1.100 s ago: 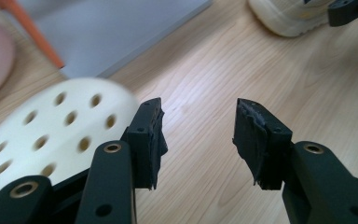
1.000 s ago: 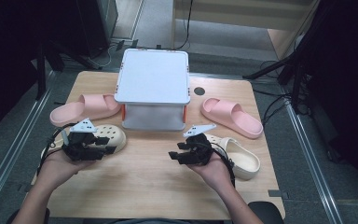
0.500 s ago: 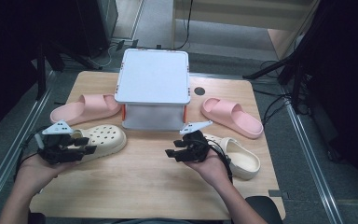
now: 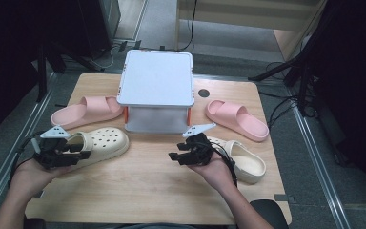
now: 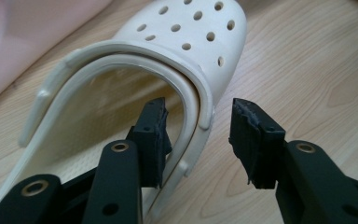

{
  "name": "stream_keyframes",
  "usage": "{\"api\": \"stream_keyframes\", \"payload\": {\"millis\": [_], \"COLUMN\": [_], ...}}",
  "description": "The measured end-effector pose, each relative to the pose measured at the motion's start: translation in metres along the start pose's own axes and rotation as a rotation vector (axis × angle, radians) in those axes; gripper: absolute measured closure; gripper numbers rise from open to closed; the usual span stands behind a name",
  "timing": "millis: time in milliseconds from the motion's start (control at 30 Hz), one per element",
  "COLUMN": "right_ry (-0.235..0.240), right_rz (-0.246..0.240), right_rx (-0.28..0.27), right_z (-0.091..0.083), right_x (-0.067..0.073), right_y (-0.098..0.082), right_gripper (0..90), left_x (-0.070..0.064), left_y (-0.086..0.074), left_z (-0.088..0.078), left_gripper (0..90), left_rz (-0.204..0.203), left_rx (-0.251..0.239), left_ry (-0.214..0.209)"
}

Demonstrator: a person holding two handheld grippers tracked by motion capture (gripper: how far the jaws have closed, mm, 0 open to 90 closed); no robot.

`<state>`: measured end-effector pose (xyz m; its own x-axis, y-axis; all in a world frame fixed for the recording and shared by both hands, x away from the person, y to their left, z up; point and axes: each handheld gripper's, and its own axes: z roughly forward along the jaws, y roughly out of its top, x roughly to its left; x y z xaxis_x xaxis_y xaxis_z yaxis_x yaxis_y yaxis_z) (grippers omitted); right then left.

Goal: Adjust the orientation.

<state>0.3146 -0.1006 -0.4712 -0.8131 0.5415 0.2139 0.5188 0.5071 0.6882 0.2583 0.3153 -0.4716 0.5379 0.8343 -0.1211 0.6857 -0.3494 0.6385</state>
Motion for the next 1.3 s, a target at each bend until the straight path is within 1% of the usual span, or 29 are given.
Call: {"api": "stream_keyframes", "payload": {"millis": [100,167,200,233,267,300,333,433,500,567,600,633,700,767,800,833,867,933,967,1033,1067,1100,1133,1167,1200,1300], "right_ry": [-0.002,-0.002,-0.002,0.001,0.001,0.001,0.003,0.007,0.004,0.004,0.000,0.000,-0.003,-0.009,-0.015,-0.015,-0.017,-0.025,-0.034,-0.037,-0.045,-0.045,-0.052,-0.052,-0.061,-0.065], "right_rz": [0.001,0.000,0.000,0.000,0.000,0.000,0.000,0.006,0.010,0.010,0.016,0.016,0.020,0.026,0.031,0.031,0.029,0.037,0.045,0.047,0.056,0.056,0.060,0.060,0.062,0.065], "right_rx": [0.004,0.005,0.006,0.007,0.006,0.006,0.004,0.001,-0.003,-0.004,-0.008,-0.008,-0.009,-0.013,-0.021,-0.021,-0.026,-0.033,-0.039,-0.039,-0.045,-0.045,-0.052,-0.052,-0.054,-0.056], "right_z": [0.001,0.001,0.001,0.002,0.002,0.002,0.001,0.001,0.000,0.000,-0.001,-0.001,-0.002,-0.004,-0.007,-0.007,-0.008,-0.011,-0.014,-0.015,-0.018,-0.018,-0.021,-0.021,-0.024,-0.026], "right_x": [0.000,-0.001,-0.001,-0.001,-0.001,-0.001,-0.001,-0.002,-0.003,-0.003,-0.004,-0.004,-0.004,-0.004,-0.003,-0.003,-0.004,-0.003,-0.003,-0.003,-0.003,-0.003,-0.001,-0.001,0.000,0.001], "right_y": [0.000,0.000,0.000,0.000,0.000,0.000,0.000,0.000,0.000,0.000,0.000,0.000,-0.001,-0.003,-0.005,-0.005,-0.006,-0.009,-0.012,-0.013,-0.016,-0.016,-0.019,-0.019,-0.022,-0.024], "right_gripper": [48.5,48.5,48.5,49.0,49.5,49.5,50.0,50.2,50.2,50.2,50.2,50.2,50.2,50.2,50.2,50.2,50.2,50.3,50.3,50.3,50.3,50.3,50.3,50.3,50.3,50.3], "left_x": [0.003,0.005,0.005,0.005,0.003,0.003,0.000,-0.004,-0.008,-0.013,-0.019,-0.019,-0.025,-0.029,-0.035,-0.035,-0.040,-0.046,-0.051,-0.059,-0.067,-0.067,-0.077,-0.077,-0.082,-0.094], "left_y": [0.001,0.001,0.002,0.003,0.005,0.005,0.007,0.009,0.011,0.014,0.017,0.017,0.022,0.026,0.032,0.032,0.037,0.042,0.046,0.052,0.057,0.057,0.062,0.062,0.064,0.068], "left_z": [0.008,0.011,0.010,0.010,0.008,0.008,0.008,0.007,0.005,0.002,0.001,0.001,0.002,0.005,0.010,0.010,0.013,0.017,0.020,0.025,0.031,0.031,0.039,0.039,0.043,0.053], "left_gripper": [61.9,69.5,71.0,74.0,75.3,76.1,76.5,76.9,77.0,77.0,77.0,77.0,77.0,76.9,76.9,76.8,76.8,76.9,76.8,76.8,76.7,76.7,76.6,76.6,76.5,76.4], "left_rz": [0.014,0.009,0.018,0.016,0.032,0.032,0.045,0.044,0.059,0.071,0.079,0.079,0.095,0.099,0.109,0.109,0.113,0.126,0.142,0.158,0.193,0.193,0.212,0.212,0.218,0.247], "left_rx": [0.017,0.022,0.019,0.012,0.002,0.002,0.007,0.008,0.011,0.005,-0.010,-0.010,-0.021,-0.028,-0.033,-0.033,-0.039,-0.044,-0.041,-0.041,-0.027,-0.027,-0.014,-0.014,-0.002,0.017], "left_ry": [-0.011,-0.036,-0.033,-0.033,-0.030,-0.030,-0.033,-0.034,-0.036,-0.041,-0.061,-0.061,-0.092,-0.113,-0.136,-0.136,-0.154,-0.164,-0.176,-0.187,-0.210,-0.210,-0.228,-0.228,-0.242,-0.259]}}
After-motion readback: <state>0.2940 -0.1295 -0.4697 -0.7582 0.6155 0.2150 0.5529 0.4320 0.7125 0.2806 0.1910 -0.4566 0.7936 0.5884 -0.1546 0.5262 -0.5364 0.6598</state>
